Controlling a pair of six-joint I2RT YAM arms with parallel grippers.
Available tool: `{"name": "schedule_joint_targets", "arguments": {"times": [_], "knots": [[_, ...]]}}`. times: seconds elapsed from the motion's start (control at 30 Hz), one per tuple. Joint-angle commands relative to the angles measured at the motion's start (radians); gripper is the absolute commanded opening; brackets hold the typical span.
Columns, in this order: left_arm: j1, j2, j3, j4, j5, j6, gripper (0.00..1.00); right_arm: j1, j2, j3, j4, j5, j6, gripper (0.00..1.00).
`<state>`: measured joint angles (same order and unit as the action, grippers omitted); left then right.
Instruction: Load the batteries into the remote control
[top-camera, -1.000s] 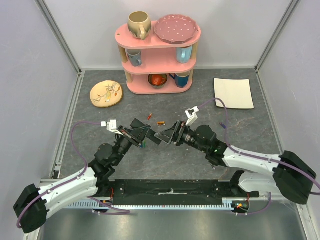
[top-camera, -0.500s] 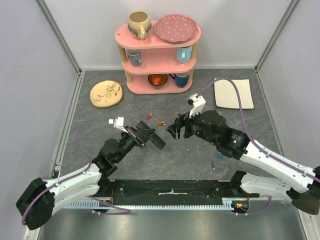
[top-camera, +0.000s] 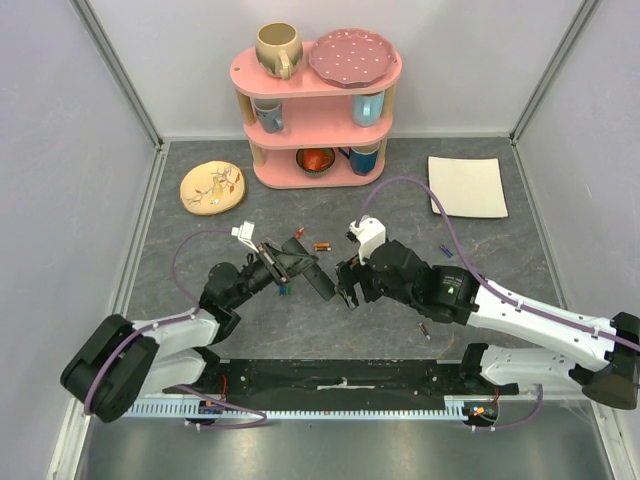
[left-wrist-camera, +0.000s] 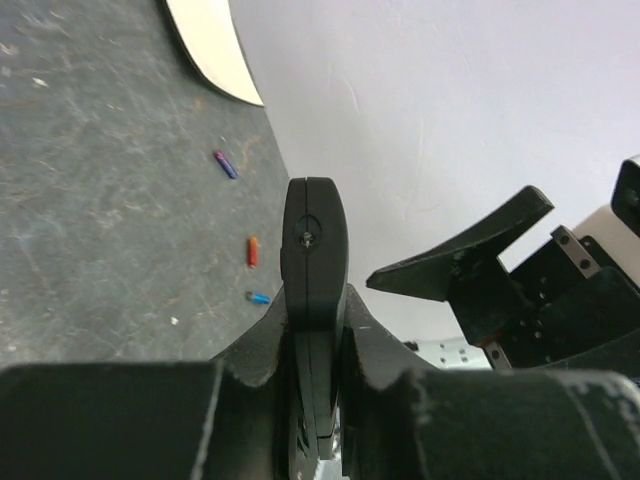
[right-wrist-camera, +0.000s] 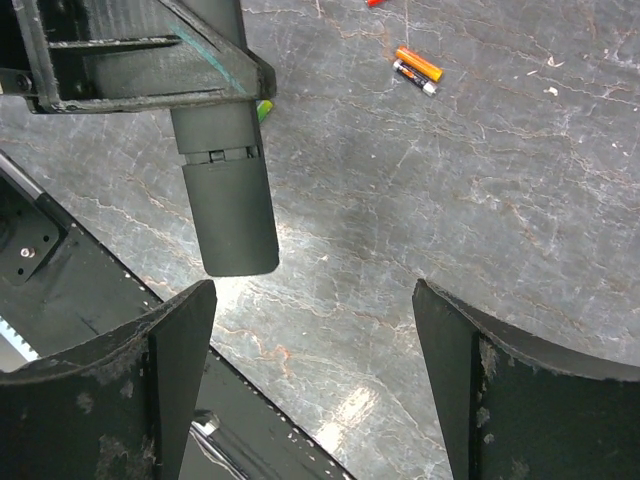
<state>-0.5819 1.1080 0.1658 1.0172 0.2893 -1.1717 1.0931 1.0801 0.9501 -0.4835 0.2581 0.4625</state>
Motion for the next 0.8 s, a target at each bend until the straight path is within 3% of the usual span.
{"name": "schedule_joint_targets", "arguments": {"times": [0.0,0.23,0.77], "knots": [[0.02,0.099,0.037,0.289,0.152,-0.121,0.02,0.028,-0.016,0.012,0.019,0.044,0.027,0.87],[0.028,0.335,0.049,0.553,0.185,-0.25,0.02,0.079,0.059,0.098,-0.047,0.089,-0.016,0.88],[0.027,0.354,0.058,0.543,0.16,-0.227,0.02,0.114,0.199,0.145,-0.072,0.058,0.025,0.86]]}}
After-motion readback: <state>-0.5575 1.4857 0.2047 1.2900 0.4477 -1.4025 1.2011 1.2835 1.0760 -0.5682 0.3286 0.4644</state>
